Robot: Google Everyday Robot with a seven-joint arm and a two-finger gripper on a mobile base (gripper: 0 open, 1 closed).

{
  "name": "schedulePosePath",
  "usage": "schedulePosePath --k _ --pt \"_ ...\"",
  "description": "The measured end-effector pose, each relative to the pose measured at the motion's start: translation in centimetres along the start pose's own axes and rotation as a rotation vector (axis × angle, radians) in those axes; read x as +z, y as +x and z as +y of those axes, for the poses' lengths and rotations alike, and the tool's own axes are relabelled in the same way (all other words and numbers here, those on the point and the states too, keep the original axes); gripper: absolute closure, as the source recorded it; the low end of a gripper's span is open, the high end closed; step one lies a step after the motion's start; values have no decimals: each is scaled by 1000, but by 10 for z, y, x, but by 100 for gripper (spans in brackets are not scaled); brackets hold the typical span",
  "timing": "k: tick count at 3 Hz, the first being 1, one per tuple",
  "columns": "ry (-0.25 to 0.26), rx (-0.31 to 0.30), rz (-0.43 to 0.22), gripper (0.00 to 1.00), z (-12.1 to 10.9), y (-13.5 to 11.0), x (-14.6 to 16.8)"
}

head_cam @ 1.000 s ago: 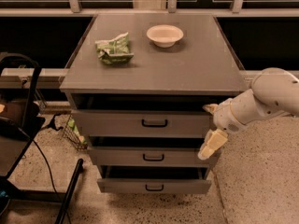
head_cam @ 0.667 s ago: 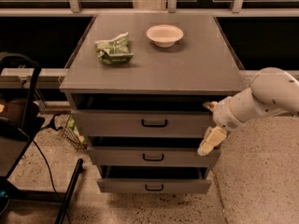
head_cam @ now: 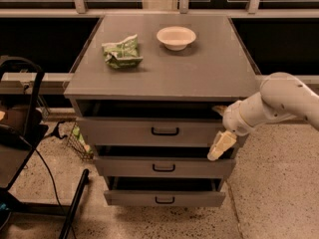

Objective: Open top drawer

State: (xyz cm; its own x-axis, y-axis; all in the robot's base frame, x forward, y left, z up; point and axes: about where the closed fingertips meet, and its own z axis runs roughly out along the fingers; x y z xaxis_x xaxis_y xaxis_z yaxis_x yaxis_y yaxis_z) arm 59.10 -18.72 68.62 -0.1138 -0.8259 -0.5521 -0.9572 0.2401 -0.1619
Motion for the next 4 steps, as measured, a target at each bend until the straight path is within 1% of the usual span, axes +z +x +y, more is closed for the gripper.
schedulePosePath --k 1,2,3,4 --pt "-32 -18 10 0 -6 0 22" --pt "-67 -28 34 0 -5 -1 34" --pt "-137 9 89 0 10 -2 33" --pt "-193 67 133 0 28 -5 16"
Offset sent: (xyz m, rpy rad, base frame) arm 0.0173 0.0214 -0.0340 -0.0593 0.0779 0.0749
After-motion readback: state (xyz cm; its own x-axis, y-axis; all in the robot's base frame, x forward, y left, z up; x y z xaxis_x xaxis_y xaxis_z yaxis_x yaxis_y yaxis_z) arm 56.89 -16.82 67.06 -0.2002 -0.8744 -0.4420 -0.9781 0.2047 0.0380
